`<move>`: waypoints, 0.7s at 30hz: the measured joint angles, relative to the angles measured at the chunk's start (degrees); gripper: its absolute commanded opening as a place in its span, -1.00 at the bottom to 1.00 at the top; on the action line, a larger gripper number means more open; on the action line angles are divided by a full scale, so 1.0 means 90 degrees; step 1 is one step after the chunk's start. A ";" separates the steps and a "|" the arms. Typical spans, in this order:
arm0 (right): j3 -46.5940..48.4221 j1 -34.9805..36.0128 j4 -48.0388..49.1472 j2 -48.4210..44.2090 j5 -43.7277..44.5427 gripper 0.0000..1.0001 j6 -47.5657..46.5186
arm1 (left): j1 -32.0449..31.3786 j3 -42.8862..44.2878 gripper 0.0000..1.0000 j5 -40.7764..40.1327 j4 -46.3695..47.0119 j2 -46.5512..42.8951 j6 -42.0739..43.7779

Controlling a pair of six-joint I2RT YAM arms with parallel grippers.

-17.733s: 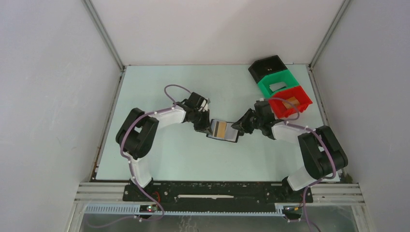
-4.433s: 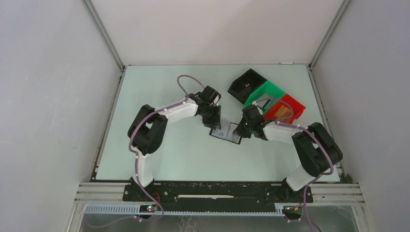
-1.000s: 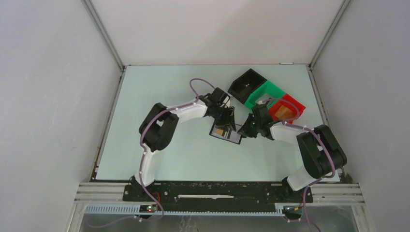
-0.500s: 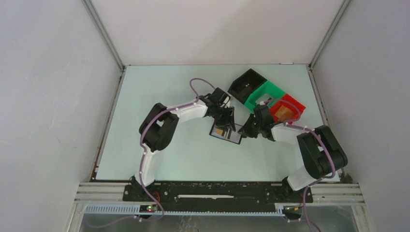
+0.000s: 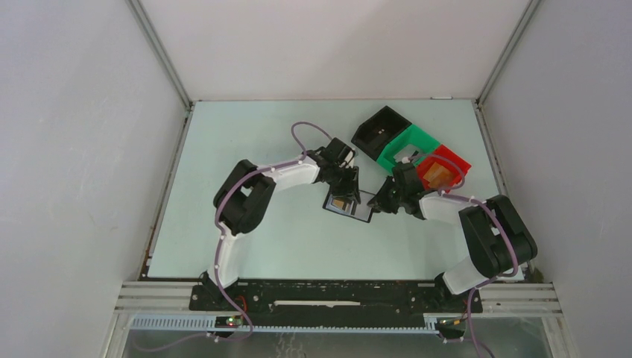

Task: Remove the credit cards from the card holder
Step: Remove the credit card from the card holder.

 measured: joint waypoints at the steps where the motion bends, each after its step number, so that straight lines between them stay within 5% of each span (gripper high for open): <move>1: -0.0007 -0.0002 -0.0002 -0.0007 0.0012 -0.67 0.0000 | -0.0007 -0.0010 -0.12 -0.0015 0.0010 -0.0010 -0.0002; 21: -0.0049 -0.0051 -0.0090 -0.0087 0.0097 -0.68 -0.0005 | -0.0087 -0.0250 -0.21 -0.0389 0.0070 -0.0270 0.0002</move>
